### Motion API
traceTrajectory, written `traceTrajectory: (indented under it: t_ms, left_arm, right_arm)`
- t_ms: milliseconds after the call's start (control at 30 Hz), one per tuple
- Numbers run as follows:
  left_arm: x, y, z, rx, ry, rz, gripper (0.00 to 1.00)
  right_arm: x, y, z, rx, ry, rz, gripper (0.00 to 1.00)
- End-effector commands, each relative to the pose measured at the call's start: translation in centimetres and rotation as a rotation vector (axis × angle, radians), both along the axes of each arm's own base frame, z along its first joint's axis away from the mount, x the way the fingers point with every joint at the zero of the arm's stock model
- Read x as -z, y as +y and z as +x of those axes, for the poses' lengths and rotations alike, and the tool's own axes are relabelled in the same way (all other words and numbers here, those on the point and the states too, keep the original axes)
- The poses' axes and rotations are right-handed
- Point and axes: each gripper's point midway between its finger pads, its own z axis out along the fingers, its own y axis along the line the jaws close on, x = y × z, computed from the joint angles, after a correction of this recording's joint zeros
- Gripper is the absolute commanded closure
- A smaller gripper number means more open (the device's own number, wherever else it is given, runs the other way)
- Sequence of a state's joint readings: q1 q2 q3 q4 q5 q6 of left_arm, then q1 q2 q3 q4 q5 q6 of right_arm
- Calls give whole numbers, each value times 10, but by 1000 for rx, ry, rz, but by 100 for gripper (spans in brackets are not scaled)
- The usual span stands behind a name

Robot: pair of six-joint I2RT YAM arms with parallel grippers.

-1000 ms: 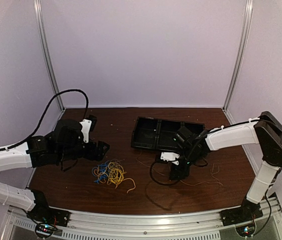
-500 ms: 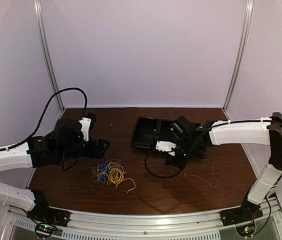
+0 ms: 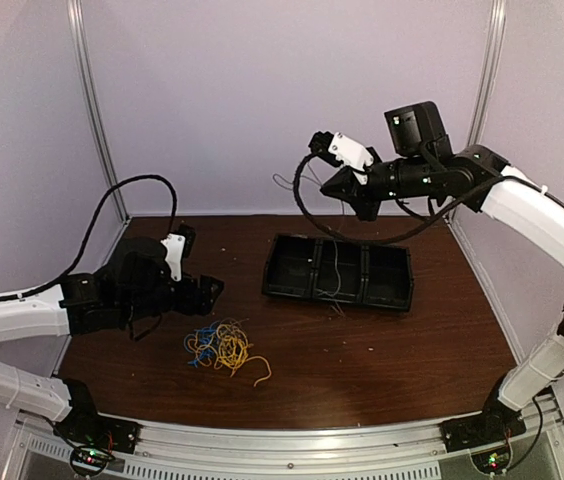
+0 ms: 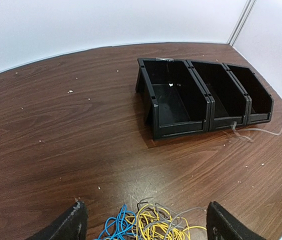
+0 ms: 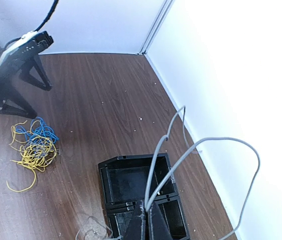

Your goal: Untangle the cables

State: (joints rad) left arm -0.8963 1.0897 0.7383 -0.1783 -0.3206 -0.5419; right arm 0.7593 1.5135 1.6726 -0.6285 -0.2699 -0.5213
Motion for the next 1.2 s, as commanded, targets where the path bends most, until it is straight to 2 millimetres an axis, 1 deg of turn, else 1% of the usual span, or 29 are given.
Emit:
traceTrajectory:
  t_ms: [0, 33, 100, 200, 300, 433, 567, 633, 700, 767, 867, 967, 1000, 1167]
  left_arm:
    - [-19, -2, 2, -3, -40, -76, 17]
    - [-19, -1, 1, -3, -41, -80, 17]
    - [-20, 0, 0, -6, -42, -84, 17]
    - [-19, 1, -1, -5, -39, -89, 17]
    - [-16, 1, -2, -5, -30, -94, 17]
    - [-9, -1, -4, 7, -13, -99, 17]
    - [-4, -4, -5, 15, -2, -104, 17]
    - [-2, -5, -5, 19, 3, -100, 17]
    - [-2, -6, -4, 23, 2, -99, 17]
    - [-1, -8, -4, 27, 2, -96, 17]
    - [0, -9, -3, 31, 2, -89, 17]
    - [3, -9, -3, 33, 5, -88, 17]
    - [5, -10, -4, 38, 9, -90, 17]
    - [7, -11, -6, 50, 16, -94, 17]
  right_arm:
    - [-22, -6, 23, 54, -51, -3, 100]
    - [-34, -5, 25, 58, -72, 20, 100]
    - [-53, -3, 32, 68, -113, 52, 100]
    - [-75, 4, 41, 79, -161, 108, 100]
    - [-91, 15, 52, 81, -186, 158, 100]
    - [-112, 22, 68, 111, -244, 207, 100]
    - [-140, 27, 74, 117, -293, 271, 100]
    - [-154, 27, 74, 116, -323, 301, 100]
    - [-166, 26, 75, 123, -358, 321, 100]
    - [-174, 25, 78, 138, -390, 332, 100]
    - [-178, 27, 83, 146, -418, 342, 100]
    - [-171, 32, 89, 148, -410, 331, 100]
    - [-157, 36, 97, 158, -394, 308, 100]
    - [-120, 42, 115, 181, -347, 250, 100]
